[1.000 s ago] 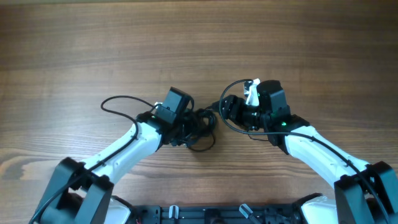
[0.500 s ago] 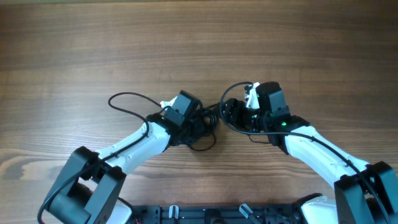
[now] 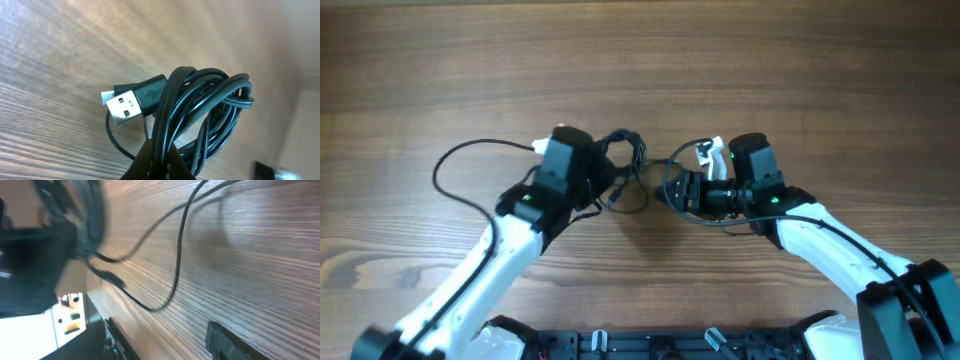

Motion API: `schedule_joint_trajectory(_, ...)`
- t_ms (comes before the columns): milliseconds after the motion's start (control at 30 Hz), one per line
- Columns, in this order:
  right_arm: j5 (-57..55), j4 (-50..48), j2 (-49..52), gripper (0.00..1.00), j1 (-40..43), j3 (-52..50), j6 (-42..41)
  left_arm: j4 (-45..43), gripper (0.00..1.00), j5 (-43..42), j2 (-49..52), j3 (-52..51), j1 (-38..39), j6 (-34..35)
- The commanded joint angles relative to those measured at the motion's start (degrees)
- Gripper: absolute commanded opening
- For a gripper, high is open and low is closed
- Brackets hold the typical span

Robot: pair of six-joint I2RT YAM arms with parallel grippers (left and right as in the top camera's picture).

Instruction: Untangle cables

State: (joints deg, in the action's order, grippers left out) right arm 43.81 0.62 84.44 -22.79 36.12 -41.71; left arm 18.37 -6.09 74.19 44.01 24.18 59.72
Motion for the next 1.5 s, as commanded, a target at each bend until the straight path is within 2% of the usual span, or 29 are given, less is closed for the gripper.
schedule_joint_trajectory(0, 0.4, -4.3, 0.6, 0.64, -2.9, 0.2, 5.2, 0.0, 0.04, -1.0, -5.2, 0.3, -0.7, 5.0)
schedule_joint_trajectory(133, -2.8, -16.9, 0.6, 0.64, -8.6, 0.2, 14.7, 0.4, 0.04, -1.0, -6.2, 0.3, -0.7, 12.3)
schedule_joint_trajectory(200, -11.7, -17.9, 0.6, 0.54, -11.5, 0.2, 16.2, 0.3, 0.04, -0.9, -6.2, 0.3, -0.7, 13.2)
schedule_joint_trajectory(233, -13.0, -17.7, 0.6, 0.47, -12.4, 0.2, 16.3, 0.3, 0.04, -0.9, -6.2, 0.3, -0.7, 13.2)
schedule_joint_trajectory(267, -12.9, -17.7, 0.6, 0.44, -13.1, 0.2, 16.2, 0.3, 0.04, -0.9, -6.2, 0.3, -0.7, 13.3)
schedule_joint_trajectory(467, -20.5, -18.4, 0.6, 0.48, -15.2, 0.2, 16.1, 0.1, 0.04, -6.6, -6.2, 0.3, -0.7, 16.0)
schedule_joint_trajectory(500, -20.9, -19.2, 0.6, 0.45, -15.3, 0.2, 16.1, 0.1, 0.04, -7.3, -6.2, 0.3, -0.7, 16.0)
schedule_joint_trajectory(533, -20.9, -19.7, 0.6, 0.36, -15.3, 0.2, 16.0, 0.1, 0.04, -7.4, -6.2, 0.3, -0.7, 16.0)
schedule_joint_trajectory(600, -20.3, -19.9, 0.6, 0.10, -15.2, 0.2, 16.0, 0.1, 0.04, -7.4, -6.2, 0.3, -0.8, 16.0)
schedule_joint_trajectory(633, -19.3, -19.8, 0.6, 0.04, -15.2, 0.2, 16.0, 0.1, 0.04, -7.3, -6.2, 0.3, -0.9, 16.0)
schedule_joint_trajectory(733, -16.6, -19.9, 0.4, 0.04, -14.9, 0.2, 14.5, 0.1, 0.04, -5.8, -6.2, 0.3, -0.9, 15.0)
schedule_joint_trajectory(833, -4.8, -19.9, -2.6, 0.04, -9.9, 0.2, 8.7, 0.1, 0.04, -0.2, -6.2, 0.3, -0.9, -1.3)
schedule_joint_trajectory(933, 3.6, -21.5, -4.7, 0.04, -3.1, 0.2, -1.6, 0.1, 0.04, -0.3, -6.2, 0.3, -0.6, -12.5)
schedule_joint_trajectory(967, 3.6, -22.8, -4.7, 0.04, -2.3, 0.2, -4.7, 0.1, 0.04, -0.3, -6.2, 0.3, 0.2, -13.3)
schedule_joint_trajectory(1067, -1.4, -25.6, -4.7, 0.04, -2.4, 0.2, -6.0, -0.2, 0.04, -0.5, -6.2, 0.3, 3.2, -13.2)
schedule_joint_trajectory(1133, -11.0, -24.8, -4.7, 0.04, -2.4, 0.2, -7.8, -0.5, 0.04, -1.0, -6.2, 0.3, 6.3, -12.9)
schedule_joint_trajectory(1233, -16.8, -24.4, -4.1, 0.04, -2.4, 0.2, -7.5, -2.9, 0.04, -5.0, -6.2, 0.3, 8.2, -12.3)
schedule_joint_trajectory(1367, -23.4, -20.3, -4.0, 0.05, -2.9, 0.2, -3.7, -3.9, 0.04, -8.1, -6.2, 0.3, 8.3, -4.7)
schedule_joint_trajectory(1467, -23.4, -20.3, -4.0, 0.05, -5.2, 0.2, 0.7, -4.1, 0.04, -8.6, -6.2, 0.3, 8.3, 0.6)
